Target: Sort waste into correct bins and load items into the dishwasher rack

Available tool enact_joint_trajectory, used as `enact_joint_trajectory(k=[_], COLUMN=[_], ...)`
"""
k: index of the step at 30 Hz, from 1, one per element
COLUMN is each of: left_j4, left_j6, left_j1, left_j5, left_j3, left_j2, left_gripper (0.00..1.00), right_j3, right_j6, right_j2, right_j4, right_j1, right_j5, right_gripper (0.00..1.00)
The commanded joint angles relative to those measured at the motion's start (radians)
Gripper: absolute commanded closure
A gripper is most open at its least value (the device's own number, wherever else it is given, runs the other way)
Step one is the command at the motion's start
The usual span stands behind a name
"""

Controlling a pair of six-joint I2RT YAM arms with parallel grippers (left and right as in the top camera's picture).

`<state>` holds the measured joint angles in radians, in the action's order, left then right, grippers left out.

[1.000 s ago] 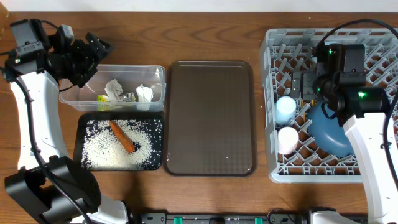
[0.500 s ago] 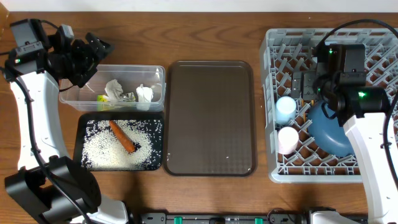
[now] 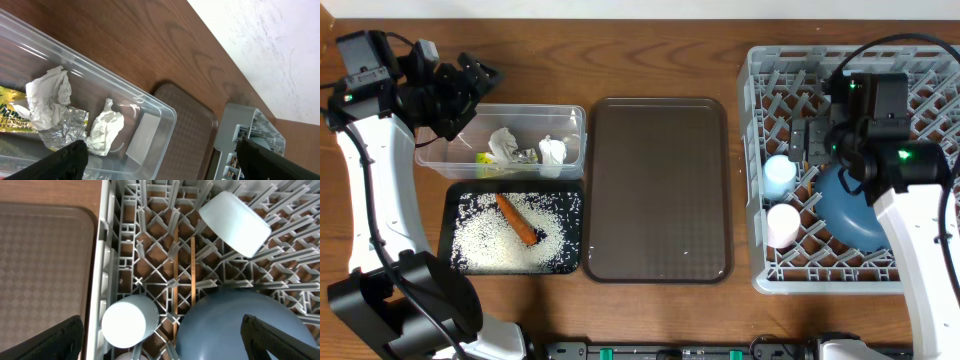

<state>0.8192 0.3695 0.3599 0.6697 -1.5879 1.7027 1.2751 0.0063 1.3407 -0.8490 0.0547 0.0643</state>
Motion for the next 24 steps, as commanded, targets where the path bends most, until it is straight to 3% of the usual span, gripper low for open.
enact_joint_trajectory(k=[1, 24], left_j4=[0.003, 0.003], left_j6=[0.002, 0.002], left_j1=[0.005, 0.005], left_j5=[-0.009, -0.009], left_j3=[0.007, 0.007], left_j2=[0.007, 0.007], left_gripper=[0.04, 0.04], right_j3=[0.011, 0.011], right_j6=[-0.014, -0.014], right_j2=[-0.092, -0.809], right_j4=[-0.01, -0.04], right_j1=[0.005, 0.005], right_j5=[0.01, 0.01], right_gripper=[0.01, 0.01])
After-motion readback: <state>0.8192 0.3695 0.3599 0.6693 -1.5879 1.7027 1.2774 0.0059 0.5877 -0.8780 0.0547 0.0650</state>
